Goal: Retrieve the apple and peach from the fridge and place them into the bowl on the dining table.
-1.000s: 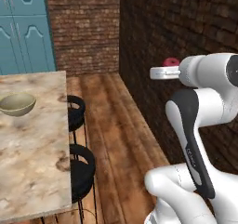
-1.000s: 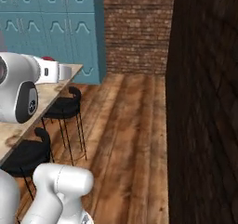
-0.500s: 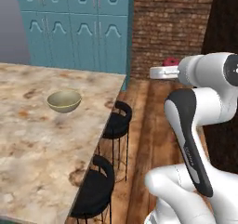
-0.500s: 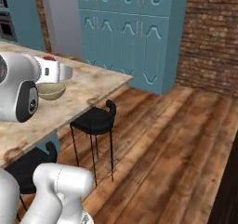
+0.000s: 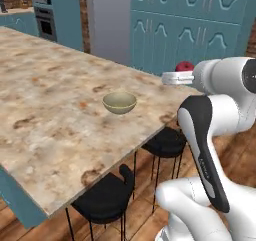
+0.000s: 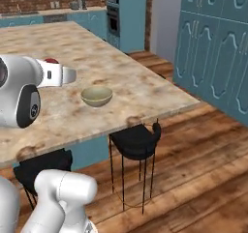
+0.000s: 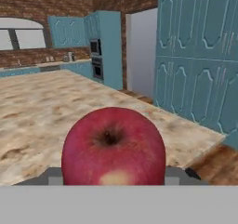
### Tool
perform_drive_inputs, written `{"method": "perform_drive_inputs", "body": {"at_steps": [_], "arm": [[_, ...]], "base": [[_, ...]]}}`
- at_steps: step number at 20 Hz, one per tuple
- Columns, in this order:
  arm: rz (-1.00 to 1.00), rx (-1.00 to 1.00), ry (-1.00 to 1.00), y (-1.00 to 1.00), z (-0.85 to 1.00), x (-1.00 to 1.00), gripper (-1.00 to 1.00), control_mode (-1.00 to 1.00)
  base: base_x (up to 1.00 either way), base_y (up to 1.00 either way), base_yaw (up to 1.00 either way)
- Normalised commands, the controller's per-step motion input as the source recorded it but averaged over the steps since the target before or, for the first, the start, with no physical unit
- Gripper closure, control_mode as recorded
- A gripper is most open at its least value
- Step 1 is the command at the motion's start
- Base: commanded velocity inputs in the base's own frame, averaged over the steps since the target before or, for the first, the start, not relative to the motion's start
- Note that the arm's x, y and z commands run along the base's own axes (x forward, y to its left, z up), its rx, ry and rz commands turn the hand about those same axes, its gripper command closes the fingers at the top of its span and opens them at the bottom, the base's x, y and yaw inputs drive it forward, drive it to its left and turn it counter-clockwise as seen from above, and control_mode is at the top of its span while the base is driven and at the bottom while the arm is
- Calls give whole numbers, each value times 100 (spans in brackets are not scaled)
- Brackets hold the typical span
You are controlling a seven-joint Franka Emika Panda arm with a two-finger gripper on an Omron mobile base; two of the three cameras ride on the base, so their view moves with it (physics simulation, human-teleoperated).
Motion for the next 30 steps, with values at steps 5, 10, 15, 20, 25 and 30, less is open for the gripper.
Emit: {"method": "perform_drive_inputs", "body": {"at_steps": [5,10,15,20,25,30], "arm": [[0,0,0,0,0,0,100,100],[0,0,0,0,0,0,100,100],[0,0,0,0,0,0,100,100],[0,0,0,0,0,0,100,100],[0,0,0,0,0,0,100,100],[0,0,1,-7,-8,24,100,-100]], "base": [[93,-68,63],[97,-98,46],[84,-100,34],[81,-95,26],[40,-12,7],[18,0,0]]}}
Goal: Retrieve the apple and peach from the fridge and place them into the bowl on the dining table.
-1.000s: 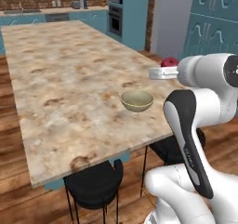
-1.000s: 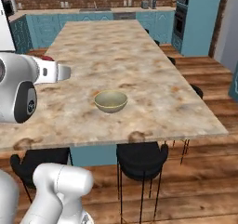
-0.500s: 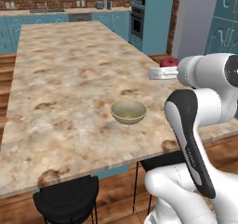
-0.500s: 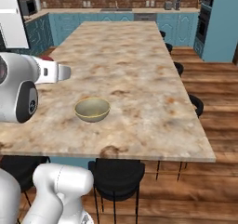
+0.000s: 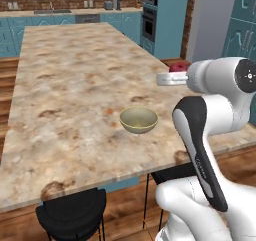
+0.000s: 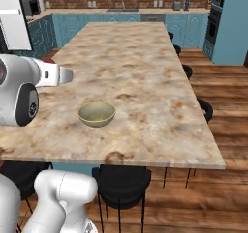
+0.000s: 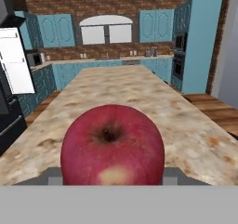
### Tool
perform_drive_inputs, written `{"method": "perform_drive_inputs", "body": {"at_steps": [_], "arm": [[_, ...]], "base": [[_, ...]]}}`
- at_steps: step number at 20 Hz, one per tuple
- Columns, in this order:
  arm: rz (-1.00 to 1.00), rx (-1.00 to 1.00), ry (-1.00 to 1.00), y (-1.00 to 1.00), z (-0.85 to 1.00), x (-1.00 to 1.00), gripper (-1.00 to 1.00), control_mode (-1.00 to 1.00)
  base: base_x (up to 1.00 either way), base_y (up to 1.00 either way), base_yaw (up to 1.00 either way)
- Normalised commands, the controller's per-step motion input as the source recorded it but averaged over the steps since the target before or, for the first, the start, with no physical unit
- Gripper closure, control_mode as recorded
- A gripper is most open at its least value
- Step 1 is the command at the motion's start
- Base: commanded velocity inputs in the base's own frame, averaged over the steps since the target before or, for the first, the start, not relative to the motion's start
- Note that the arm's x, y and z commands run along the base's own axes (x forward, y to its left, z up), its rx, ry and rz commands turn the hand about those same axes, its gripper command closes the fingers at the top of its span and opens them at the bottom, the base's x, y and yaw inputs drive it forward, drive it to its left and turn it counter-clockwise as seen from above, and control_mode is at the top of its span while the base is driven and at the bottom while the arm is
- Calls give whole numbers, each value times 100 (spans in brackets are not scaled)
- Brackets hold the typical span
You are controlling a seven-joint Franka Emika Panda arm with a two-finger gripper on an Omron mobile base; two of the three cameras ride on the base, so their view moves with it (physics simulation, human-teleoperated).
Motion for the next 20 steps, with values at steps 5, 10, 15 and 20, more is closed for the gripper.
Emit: {"method": "perform_drive_inputs", "body": {"at_steps": [5,10,15,20], "arm": [[0,0,3,-45,-45,72,100,-100],[0,0,16,-37,-60,74,100,-100],[-5,-1,44,0,-60,34,100,-100],[-6,-2,31,7,-53,13,100,-100]], "base": [[0,0,0],[0,0,0],[0,0,0],[0,0,0]]}}
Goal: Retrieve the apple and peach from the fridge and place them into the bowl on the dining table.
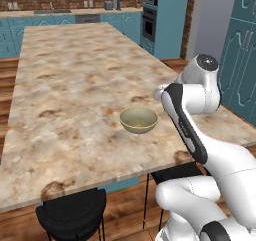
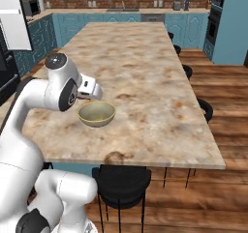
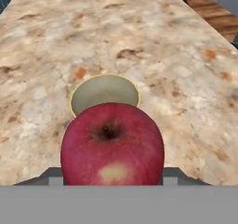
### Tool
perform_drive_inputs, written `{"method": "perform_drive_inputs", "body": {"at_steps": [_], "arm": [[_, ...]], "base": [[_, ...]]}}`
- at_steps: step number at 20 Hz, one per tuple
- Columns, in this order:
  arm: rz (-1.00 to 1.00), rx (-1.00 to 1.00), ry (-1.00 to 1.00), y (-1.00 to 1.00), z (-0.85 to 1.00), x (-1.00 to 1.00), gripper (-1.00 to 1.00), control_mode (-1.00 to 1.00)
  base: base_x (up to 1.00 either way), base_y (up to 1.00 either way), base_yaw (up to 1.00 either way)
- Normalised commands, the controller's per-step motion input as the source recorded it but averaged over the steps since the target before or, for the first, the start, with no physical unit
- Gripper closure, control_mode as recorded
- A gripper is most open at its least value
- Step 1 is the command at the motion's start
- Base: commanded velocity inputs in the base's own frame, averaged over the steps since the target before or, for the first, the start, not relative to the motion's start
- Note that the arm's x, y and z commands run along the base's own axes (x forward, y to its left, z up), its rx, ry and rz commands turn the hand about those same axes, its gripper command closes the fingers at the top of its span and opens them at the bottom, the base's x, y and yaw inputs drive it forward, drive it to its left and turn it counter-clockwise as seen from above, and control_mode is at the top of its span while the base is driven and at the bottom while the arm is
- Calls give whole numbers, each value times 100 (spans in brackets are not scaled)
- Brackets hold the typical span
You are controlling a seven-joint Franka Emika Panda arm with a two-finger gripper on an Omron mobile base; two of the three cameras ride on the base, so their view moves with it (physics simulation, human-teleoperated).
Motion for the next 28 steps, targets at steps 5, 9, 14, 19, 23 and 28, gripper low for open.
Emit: {"method": "perform_drive_inputs", "body": {"at_steps": [5,9,14,19,23,28], "arm": [[0,0,15,12,-55,22,100,-100],[0,0,3,16,-65,21,100,-100],[1,0,2,15,-63,40,100,-100],[1,0,2,2,-48,64,100,-100],[0,0,5,1,-37,70,100,-100],[0,0,6,7,-31,67,100,-100]], "base": [[0,0,0],[0,0,0],[0,0,0],[0,0,0],[0,0,0],[0,0,0]]}}
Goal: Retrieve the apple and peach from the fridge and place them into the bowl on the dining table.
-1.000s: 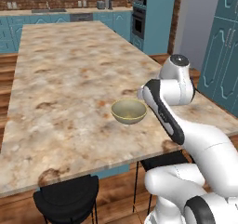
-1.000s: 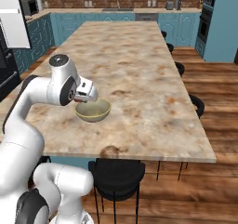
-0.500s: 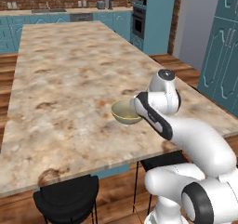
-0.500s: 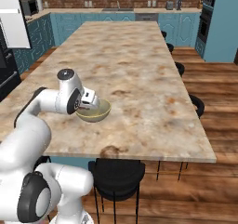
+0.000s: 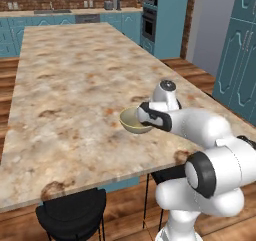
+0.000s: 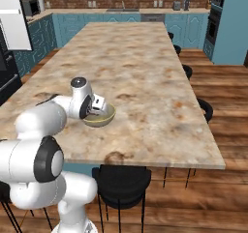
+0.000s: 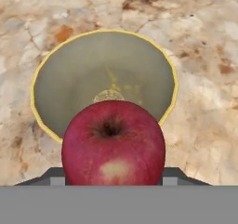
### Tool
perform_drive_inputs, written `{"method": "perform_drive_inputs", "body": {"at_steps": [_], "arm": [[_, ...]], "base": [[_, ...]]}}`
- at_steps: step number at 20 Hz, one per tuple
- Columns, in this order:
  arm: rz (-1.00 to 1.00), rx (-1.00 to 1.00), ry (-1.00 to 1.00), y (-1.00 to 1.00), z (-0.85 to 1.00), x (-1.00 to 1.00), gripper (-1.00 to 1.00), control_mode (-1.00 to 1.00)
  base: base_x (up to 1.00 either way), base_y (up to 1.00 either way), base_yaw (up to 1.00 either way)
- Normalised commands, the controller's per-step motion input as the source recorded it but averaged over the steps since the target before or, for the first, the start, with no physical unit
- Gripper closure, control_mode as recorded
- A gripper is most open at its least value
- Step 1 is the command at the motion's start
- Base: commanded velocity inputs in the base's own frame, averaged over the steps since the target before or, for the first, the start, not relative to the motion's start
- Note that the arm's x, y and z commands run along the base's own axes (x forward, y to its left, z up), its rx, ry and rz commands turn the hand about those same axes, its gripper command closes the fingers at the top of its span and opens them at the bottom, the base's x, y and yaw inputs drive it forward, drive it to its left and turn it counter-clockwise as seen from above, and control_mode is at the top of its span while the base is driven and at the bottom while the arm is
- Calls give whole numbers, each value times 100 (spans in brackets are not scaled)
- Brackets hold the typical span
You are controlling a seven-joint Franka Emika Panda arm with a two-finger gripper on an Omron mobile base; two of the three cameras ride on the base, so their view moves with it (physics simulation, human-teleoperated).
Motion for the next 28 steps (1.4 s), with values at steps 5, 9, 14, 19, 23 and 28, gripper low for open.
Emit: {"method": "perform_drive_inputs", "body": {"at_steps": [5,9,14,19,23,28], "arm": [[0,0,6,9,-27,58,100,-100],[0,0,4,7,-23,46,100,-100],[0,0,5,12,-32,29,100,-100],[0,0,5,10,-36,18,-100,-100],[0,0,0,0,-3,16,-100,-100],[0,0,-7,0,39,-5,-100,-100]], "base": [[0,0,0],[0,0,0],[0,0,0],[0,0,0],[0,0,0],[0,0,0]]}}
